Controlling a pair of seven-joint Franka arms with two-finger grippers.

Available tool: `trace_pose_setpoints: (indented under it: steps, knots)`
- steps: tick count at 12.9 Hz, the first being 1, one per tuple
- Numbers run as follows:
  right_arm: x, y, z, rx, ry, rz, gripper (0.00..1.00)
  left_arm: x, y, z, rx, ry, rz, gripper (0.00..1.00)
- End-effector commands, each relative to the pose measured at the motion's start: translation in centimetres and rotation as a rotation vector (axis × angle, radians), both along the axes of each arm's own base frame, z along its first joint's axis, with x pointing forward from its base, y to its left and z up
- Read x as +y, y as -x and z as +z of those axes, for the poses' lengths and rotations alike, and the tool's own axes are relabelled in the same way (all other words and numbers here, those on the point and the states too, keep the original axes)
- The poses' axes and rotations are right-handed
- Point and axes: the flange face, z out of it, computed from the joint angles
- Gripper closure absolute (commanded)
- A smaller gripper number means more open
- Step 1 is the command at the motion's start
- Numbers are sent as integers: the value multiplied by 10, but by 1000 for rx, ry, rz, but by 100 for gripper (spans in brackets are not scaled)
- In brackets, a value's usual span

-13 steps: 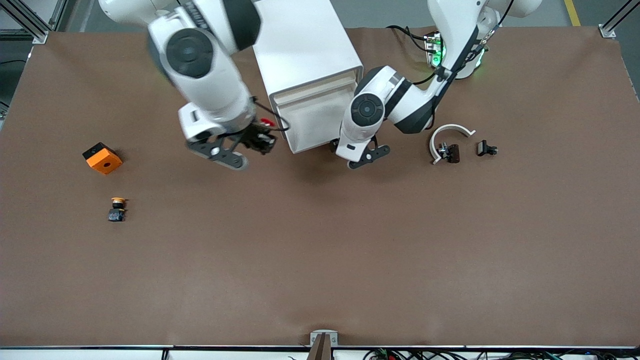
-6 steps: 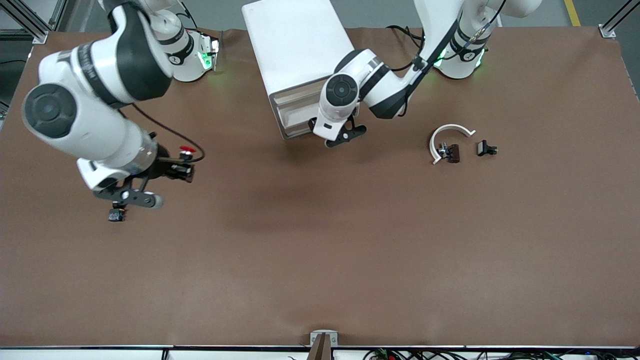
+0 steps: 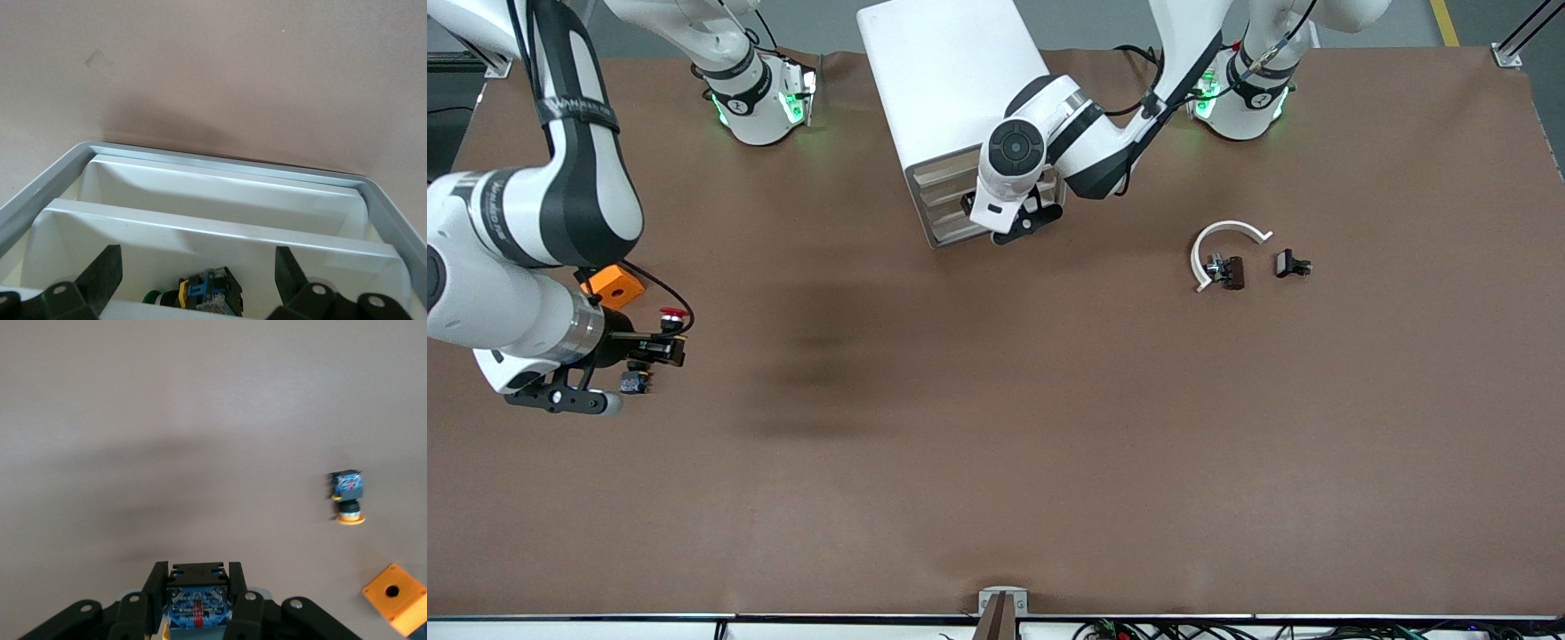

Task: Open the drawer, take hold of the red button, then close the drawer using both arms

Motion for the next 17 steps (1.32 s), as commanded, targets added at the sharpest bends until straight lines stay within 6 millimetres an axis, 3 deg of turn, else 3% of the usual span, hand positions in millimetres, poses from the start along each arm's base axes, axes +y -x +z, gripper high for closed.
trace_pose_setpoints:
  steps: [1,3,4,5,8,11,13,14,17]
  knots:
    - [-2,-10,-47,-2,40,32,100,-15,9,6,44,29,53,0]
    - [-5,-16,-75,-4,44,33,100,-14,-11,20,19,47,81,0]
    - [-6,-18,-86,-11,43,47,100,-5,-33,26,-1,55,109,0]
    - [-14,-19,-100,-18,42,56,100,12,-65,33,-30,61,148,0]
    - [-27,-12,-131,-76,40,79,100,51,-111,47,-147,11,140,0]
    - [-55,-12,-147,-76,41,64,100,100,-159,78,-307,-80,104,0]
    - [-70,-10,-160,-64,40,51,100,141,-194,101,-319,-116,96,0]
    - [-71,-6,-167,-67,40,50,100,159,-202,110,-301,-133,38,0]
    - [-70,4,-186,-102,41,51,100,241,-243,165,-311,-117,-51,0]
